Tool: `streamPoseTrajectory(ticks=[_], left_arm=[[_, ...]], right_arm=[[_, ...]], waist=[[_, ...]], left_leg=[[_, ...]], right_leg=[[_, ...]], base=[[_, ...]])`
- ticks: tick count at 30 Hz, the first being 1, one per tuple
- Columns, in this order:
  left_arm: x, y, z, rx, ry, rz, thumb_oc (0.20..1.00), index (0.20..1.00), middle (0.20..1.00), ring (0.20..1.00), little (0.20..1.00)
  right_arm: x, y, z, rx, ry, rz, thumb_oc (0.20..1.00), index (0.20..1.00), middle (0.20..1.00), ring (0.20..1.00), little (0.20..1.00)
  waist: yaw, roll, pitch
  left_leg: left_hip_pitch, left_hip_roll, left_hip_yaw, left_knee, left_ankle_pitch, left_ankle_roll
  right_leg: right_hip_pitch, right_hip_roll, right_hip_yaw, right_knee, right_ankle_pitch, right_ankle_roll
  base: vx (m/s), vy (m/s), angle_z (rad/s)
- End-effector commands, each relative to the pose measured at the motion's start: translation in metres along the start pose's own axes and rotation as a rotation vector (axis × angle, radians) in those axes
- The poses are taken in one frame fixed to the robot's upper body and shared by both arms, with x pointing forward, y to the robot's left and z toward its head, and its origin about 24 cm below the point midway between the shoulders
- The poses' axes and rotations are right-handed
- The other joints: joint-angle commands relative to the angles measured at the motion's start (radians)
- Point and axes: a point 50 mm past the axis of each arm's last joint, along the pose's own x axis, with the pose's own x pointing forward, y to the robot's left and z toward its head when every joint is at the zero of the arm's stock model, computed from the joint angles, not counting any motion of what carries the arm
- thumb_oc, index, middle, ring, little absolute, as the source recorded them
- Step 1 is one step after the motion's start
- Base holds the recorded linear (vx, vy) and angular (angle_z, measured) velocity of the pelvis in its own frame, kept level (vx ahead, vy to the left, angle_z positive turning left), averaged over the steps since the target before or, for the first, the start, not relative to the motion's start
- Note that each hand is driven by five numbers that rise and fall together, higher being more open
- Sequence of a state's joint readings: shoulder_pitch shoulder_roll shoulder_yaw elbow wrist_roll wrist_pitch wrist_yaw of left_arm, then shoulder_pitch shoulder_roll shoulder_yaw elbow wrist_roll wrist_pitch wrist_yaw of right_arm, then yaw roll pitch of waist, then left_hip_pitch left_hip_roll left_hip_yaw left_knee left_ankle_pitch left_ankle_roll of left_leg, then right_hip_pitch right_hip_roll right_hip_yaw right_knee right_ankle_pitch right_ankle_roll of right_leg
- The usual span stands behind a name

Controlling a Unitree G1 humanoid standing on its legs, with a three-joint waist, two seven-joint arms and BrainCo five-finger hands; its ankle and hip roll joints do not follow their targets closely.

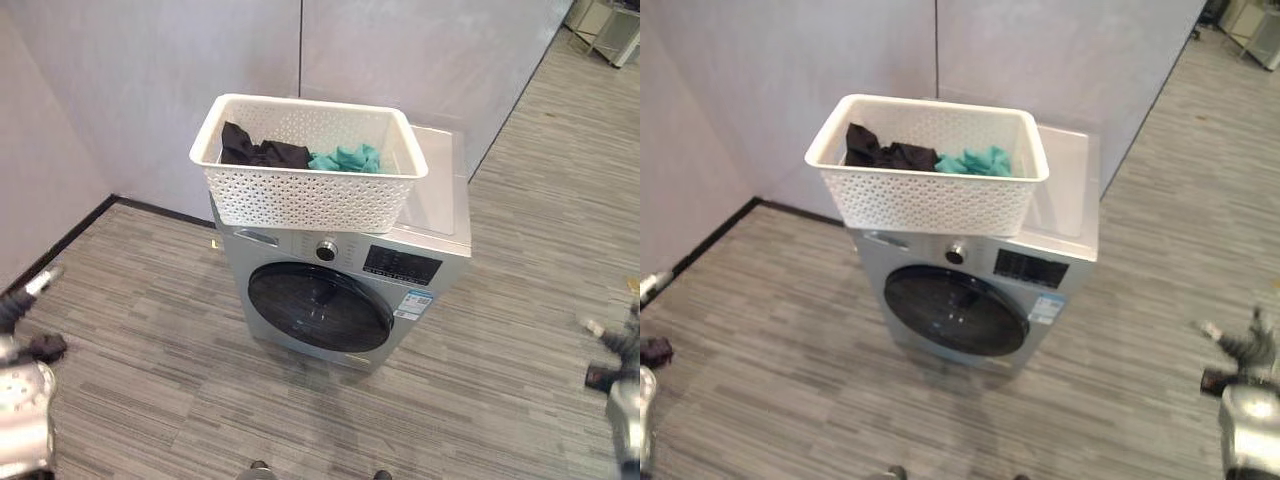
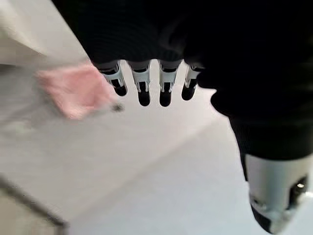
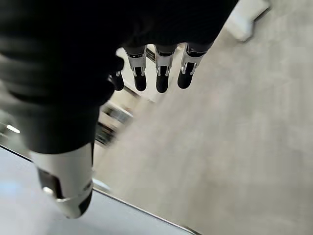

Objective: Grab the laundry basket,head to the washer,open it,put in the laundry and shut it.

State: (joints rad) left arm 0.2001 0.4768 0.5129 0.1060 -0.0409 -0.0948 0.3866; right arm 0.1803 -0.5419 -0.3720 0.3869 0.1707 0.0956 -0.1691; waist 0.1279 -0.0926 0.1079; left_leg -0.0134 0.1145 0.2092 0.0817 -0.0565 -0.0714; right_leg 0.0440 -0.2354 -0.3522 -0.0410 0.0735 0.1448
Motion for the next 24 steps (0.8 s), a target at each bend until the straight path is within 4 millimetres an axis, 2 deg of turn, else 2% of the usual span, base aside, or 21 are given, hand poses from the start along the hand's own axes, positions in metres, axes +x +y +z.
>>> streamPoseTrajectory(ticks=[1, 2, 4, 5, 6, 7, 9, 11, 12, 13, 15, 18, 21, 22, 23, 24], left_arm=[[-0.016, -0.009, -0.029, -0.079, 0.138, -0.081, 1.0, 1.0, 1.0, 1.0, 1.0], [-0.03, -0.012, -0.049, -0.079, 0.236, -0.112, 1.0, 1.0, 1.0, 1.0, 1.0], [-0.055, -0.037, -0.087, -0.085, 0.437, -0.206, 1.0, 1.0, 1.0, 1.0, 1.0], [-0.054, -0.037, -0.087, -0.087, 0.436, -0.205, 1.0, 1.0, 1.0, 1.0, 1.0], [-0.088, -0.076, -0.123, -0.078, 0.677, -0.324, 1.0, 1.0, 1.0, 1.0, 1.0], [-0.087, -0.076, -0.123, -0.08, 0.676, -0.324, 1.0, 1.0, 1.0, 1.0, 1.0], [-0.121, -0.101, -0.14, -0.038, 0.826, -0.42, 1.0, 1.0, 1.0, 1.0, 1.0], [-0.144, -0.111, -0.148, -0.012, 0.913, -0.458, 1.0, 1.0, 1.0, 1.0, 1.0], [-0.155, -0.116, -0.15, 0.004, 0.951, -0.472, 1.0, 1.0, 1.0, 1.0, 1.0], [-0.166, -0.12, -0.153, 0.032, 0.983, -0.499, 1.0, 1.0, 1.0, 1.0, 1.0], [-0.178, -0.116, -0.159, 0.067, 1.025, -0.512, 1.0, 1.0, 1.0, 1.0, 1.0], [-0.191, -0.107, -0.167, 0.144, 1.054, -0.538, 1.0, 1.0, 1.0, 1.0, 1.0], [-0.201, -0.096, -0.174, 0.179, 1.096, -0.535, 1.0, 1.0, 1.0, 1.0, 1.0], [-0.199, -0.094, -0.174, 0.202, 1.075, -0.546, 1.0, 1.0, 1.0, 1.0, 1.0], [-0.199, -0.094, -0.174, 0.202, 1.074, -0.546, 1.0, 1.0, 1.0, 1.0, 1.0], [-0.193, -0.097, -0.17, 0.213, 1.023, -0.573, 1.0, 1.0, 1.0, 1.0, 1.0]], right_arm=[[0.002, 0.02, 0.01, -0.045, -0.046, 0.103, 1.0, 1.0, 1.0, 1.0, 1.0], [-0.003, 0.029, 0.0, -0.047, -0.014, 0.146, 1.0, 1.0, 1.0, 1.0, 1.0], [-0.01, 0.067, -0.016, -0.037, 0.041, 0.265, 1.0, 1.0, 1.0, 1.0, 1.0], [-0.009, 0.067, -0.016, -0.036, 0.039, 0.264, 1.0, 1.0, 1.0, 1.0, 1.0], [-0.015, 0.114, -0.021, -0.117, 0.059, 0.404, 1.0, 1.0, 1.0, 1.0, 1.0], [-0.014, 0.115, -0.02, -0.116, 0.057, 0.404, 1.0, 1.0, 1.0, 1.0, 1.0], [-0.027, 0.15, -0.021, -0.16, 0.052, 0.526, 1.0, 1.0, 1.0, 1.0, 1.0], [-0.035, 0.166, -0.022, -0.161, 0.056, 0.587, 1.0, 1.0, 1.0, 1.0, 1.0], [-0.037, 0.174, -0.021, -0.179, 0.05, 0.61, 1.0, 1.0, 1.0, 1.0, 1.0], [-0.038, 0.183, -0.014, -0.229, 0.012, 0.639, 1.0, 1.0, 1.0, 1.0, 1.0], [-0.036, 0.188, -0.001, -0.253, -0.048, 0.652, 1.0, 1.0, 1.0, 1.0, 1.0], [-0.03, 0.191, 0.017, -0.316, -0.137, 0.644, 1.0, 1.0, 1.0, 1.0, 1.0], [-0.018, 0.185, 0.033, -0.394, -0.205, 0.574, 1.0, 1.0, 1.0, 1.0, 1.0], [-0.007, 0.179, 0.045, -0.492, -0.253, 0.497, 1.0, 1.0, 1.0, 1.0, 1.0], [-0.007, 0.18, 0.045, -0.493, -0.254, 0.496, 1.0, 1.0, 1.0, 1.0, 1.0], [0.006, 0.173, 0.068, -0.544, -0.314, 0.395, 1.0, 1.0, 1.0, 1.0, 1.0]], waist=[[0.061, -0.005, 0.001], [0.062, -0.003, 0.005], [0.066, -0.001, 0.025], [0.065, 0.0, 0.027], [0.065, 0.015, 0.063], [0.063, 0.016, 0.065], [0.051, 0.03, 0.079], [0.039, 0.039, 0.089], [0.039, 0.039, 0.099], [0.025, 0.037, 0.112], [0.019, 0.032, 0.105], [0.015, 0.04, 0.084], [0.013, 0.067, 0.051], [0.022, 0.076, 0.04], [0.021, 0.076, 0.04], [0.033, 0.089, 0.046]], left_leg=[[-0.062, 0.002, -0.073, 0.032, -0.034, 0.048], [-0.067, 0.014, -0.079, 0.033, -0.025, 0.039], [-0.086, 0.037, -0.099, 0.029, 0.008, 0.021], [-0.087, 0.039, -0.1, 0.029, 0.009, 0.02], [-0.117, 0.081, -0.139, 0.012, 0.08, -0.015], [-0.117, 0.082, -0.141, 0.011, 0.081, -0.016], [-0.128, 0.11, -0.155, -0.019, 0.129, -0.035], [-0.146, 0.12, -0.166, -0.031, 0.165, -0.049], [-0.156, 0.131, -0.156, -0.021, 0.164, -0.062], [-0.17, 0.147, -0.097, 0.017, 0.158, -0.06], [-0.15, 0.156, -0.06, 0.065, 0.113, -0.053], [-0.089, 0.145, -0.093, 0.079, 0.048, -0.046], [-0.036, 0.139, -0.071, -0.024, 0.073, -0.053], [-0.027, 0.124, -0.076, -0.066, 0.087, -0.057], [-0.026, 0.123, -0.076, -0.067, 0.088, -0.057], [-0.03, 0.105, -0.09, -0.086, 0.09, -0.052]], right_leg=[[0.044, -0.038, 0.003, 0.128, -0.145, 0.02], [0.052, -0.02, -0.001, 0.107, -0.152, 0.008], [0.056, 0.023, 0.012, 0.064, -0.166, -0.013], [0.057, 0.025, 0.01, 0.063, -0.166, -0.014], [0.063, 0.085, 0.005, 0.015, -0.176, -0.047], [0.065, 0.086, 0.003, 0.014, -0.176, -0.048], [0.079, 0.123, -0.023, -0.025, -0.186, -0.064], [0.087, 0.139, -0.041, -0.037, -0.195, -0.08], [0.098, 0.143, -0.048, -0.038, -0.212, -0.087], [0.086, 0.138, -0.075, -0.031, -0.212, -0.098], [0.068, 0.129, -0.093, -0.025, -0.204, -0.103], [0.062, 0.119, -0.105, -0.023, -0.198, -0.098], [0.072, 0.112, -0.136, -0.03, -0.188, -0.084], [0.077, 0.103, -0.151, -0.039, -0.177, -0.075], [0.077, 0.103, -0.151, -0.04, -0.177, -0.074], [0.073, 0.087, -0.155, -0.041, -0.165, -0.064]], base=[[-0.1, -0.207, 0.07], [-0.17, -0.327, 0.07], [-0.15, -0.279, 0.1], [-0.27, -0.434, 0.25], [-0.21, -0.33, 0.46], [-0.27, -0.438, 0.56], [-0.13, -0.237, 0.42], [-0.11, -0.197, 0.3], [-0.18, -0.188, 0.5], [-0.19, -0.158, 0.77], [-0.14, -0.06, 0.84], [0.0, 0.012, 0.06], [0.1, 0.118, 0.21], [0.08, 0.102, 0.48], [0.06, 0.141, 0.44], [0.01, 0.13, 0.3]])
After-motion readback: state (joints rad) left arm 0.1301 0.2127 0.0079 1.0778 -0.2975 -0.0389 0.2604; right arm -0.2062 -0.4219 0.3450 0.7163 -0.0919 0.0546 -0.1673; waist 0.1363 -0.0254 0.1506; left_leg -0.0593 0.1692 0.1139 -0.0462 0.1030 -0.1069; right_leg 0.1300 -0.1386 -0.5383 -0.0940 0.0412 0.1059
